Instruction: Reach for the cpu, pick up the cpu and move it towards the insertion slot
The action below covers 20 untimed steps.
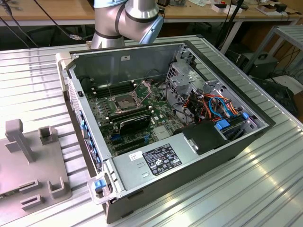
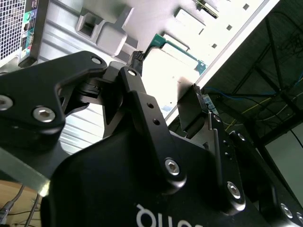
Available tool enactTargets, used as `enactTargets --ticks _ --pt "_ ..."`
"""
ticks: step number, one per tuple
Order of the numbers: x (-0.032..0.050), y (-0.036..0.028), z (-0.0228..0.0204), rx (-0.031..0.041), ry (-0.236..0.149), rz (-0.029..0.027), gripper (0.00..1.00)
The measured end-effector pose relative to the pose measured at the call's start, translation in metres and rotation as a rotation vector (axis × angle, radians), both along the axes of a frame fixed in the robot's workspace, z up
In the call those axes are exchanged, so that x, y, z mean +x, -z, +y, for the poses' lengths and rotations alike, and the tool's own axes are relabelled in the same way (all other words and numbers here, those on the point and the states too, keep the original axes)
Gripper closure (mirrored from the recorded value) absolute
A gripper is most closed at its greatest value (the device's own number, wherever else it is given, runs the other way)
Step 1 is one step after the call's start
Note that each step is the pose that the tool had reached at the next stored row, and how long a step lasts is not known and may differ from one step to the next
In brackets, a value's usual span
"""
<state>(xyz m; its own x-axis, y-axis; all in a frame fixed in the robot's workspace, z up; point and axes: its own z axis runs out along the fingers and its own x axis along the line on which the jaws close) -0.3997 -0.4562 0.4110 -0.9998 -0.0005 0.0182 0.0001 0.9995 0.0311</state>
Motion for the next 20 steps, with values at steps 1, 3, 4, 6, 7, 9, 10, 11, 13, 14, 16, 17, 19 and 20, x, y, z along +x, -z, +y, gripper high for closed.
enactTargets --ticks 1,3,4,6,7,9,10,11,13,14,16,17,19,20 --pt "0.0009 0.0 0.0 0.0001 0.0 -0.0001 0.45" --pt "0.0027 0.0 0.0 0.0 0.0 0.0 0.45" --pt "0.0034 0.0001 0.0 0.0001 0.0 -0.0001 0.45" --pt "0.005 0.0001 0.0 0.0 0.0 -0.0002 0.45" --pt "0.0061 0.0 0.0 0.0001 0.0 0.0 0.45" --pt "0.0081 0.0 0.0 0.0001 0.0 -0.0001 0.45" --pt "0.009 0.0001 0.0 0.0001 0.0 -0.0001 0.45" --pt "0.0099 0.0001 0.0 0.0001 0.0 -0.0001 0.45" --pt "0.0129 0.0 0.0 0.0 0.0 0.0 0.45" --pt "0.0145 0.0 0.0001 0.0001 0.0 0.0 0.45" --pt "0.0186 0.0 0.0003 0.0 0.0 0.0 0.45" --pt "0.0195 0.0 0.0004 0.0001 0.0 -0.0001 0.45" --pt "0.0209 0.0001 0.0007 0.0001 0.0 -0.0001 0.45" --pt "0.0209 0.0001 0.0007 0.0001 0.0 -0.0001 0.45"
